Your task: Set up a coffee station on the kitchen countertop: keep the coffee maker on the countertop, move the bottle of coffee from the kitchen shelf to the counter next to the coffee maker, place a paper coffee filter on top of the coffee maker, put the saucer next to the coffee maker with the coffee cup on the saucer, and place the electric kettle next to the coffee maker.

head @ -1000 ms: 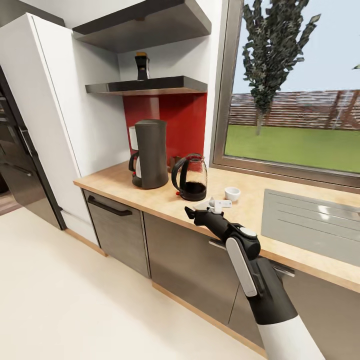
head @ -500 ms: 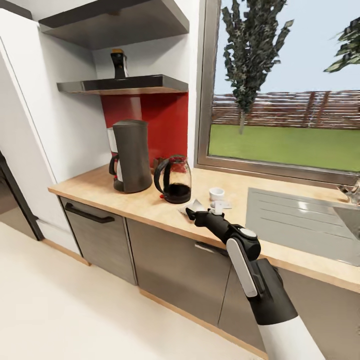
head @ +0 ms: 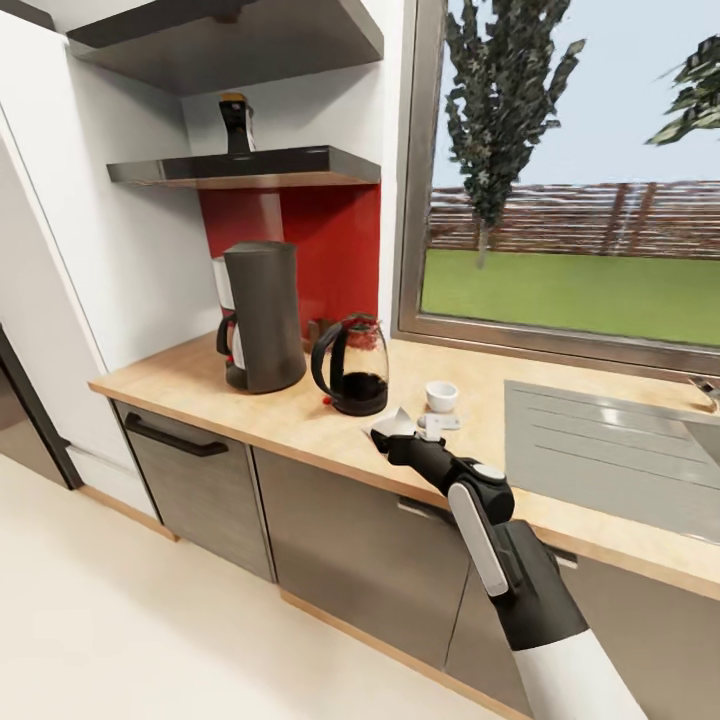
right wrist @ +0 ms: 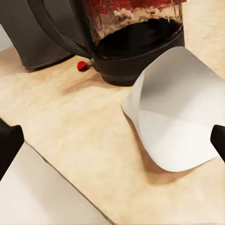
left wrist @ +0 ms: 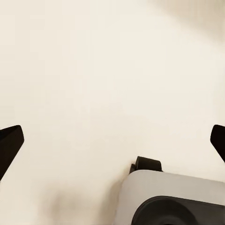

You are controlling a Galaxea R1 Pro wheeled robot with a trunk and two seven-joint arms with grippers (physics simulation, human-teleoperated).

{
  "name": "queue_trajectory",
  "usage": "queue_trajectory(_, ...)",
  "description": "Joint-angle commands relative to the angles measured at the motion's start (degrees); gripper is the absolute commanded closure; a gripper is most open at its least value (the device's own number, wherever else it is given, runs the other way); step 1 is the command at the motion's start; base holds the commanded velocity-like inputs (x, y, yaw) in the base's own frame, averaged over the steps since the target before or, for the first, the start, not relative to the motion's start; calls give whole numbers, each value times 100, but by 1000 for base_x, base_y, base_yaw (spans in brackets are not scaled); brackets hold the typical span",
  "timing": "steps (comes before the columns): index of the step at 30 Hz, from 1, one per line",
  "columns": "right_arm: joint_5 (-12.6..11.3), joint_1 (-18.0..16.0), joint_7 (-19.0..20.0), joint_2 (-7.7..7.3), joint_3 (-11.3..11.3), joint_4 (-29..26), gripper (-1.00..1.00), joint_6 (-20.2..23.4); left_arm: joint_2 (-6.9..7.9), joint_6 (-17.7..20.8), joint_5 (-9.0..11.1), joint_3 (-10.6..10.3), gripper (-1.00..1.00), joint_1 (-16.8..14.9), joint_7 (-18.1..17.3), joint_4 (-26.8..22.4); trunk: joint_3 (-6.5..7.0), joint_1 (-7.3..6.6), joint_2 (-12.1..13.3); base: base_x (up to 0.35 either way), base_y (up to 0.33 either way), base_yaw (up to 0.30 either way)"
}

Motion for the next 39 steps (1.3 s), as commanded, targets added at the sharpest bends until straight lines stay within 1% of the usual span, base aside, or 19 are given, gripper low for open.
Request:
queue_trajectory(1,-13,-3,-1,0,-3,8,-100,25,-1,-8,-7,13,-100,2,3,-7,-5,0,-3,49,4,0)
queue_trajectory(10,-14,7,-1,-4,-3,102,-100,21,-1,-8,-8,13,-100,2,3,-7,-5,0,-3,205,1,0)
queue_trajectory(17,-13,14,-1,-4,-3,123,-100,14,-1,-8,-8,9,-100,0,3,-6,-8,0,-3,12,0,0)
queue_trajectory(18,-13,15,-1,-4,-3,170,-100,11,-1,-8,-8,9,-100,1,3,-5,-11,0,-3,1,0,0)
queue_trajectory(19,-16,15,-1,-4,-3,344,-100,7,-1,-8,-8,9,-100,1,3,0,-14,0,-3,113,0,0)
queue_trajectory(22,-14,15,-1,-4,-3,410,-100,6,-1,-8,-8,9,-100,2,5,1,-19,0,-3,77,0,0)
queue_trajectory(33,-18,16,-1,-4,-3,442,-100,5,-1,-8,-8,9,-100,2,7,-3,-37,0,-3,9,0,0)
queue_trajectory(39,-17,16,-1,-4,-3,442,-100,5,-1,-8,-8,9,-100,2,3,-7,-47,0,-3,126,94,0)
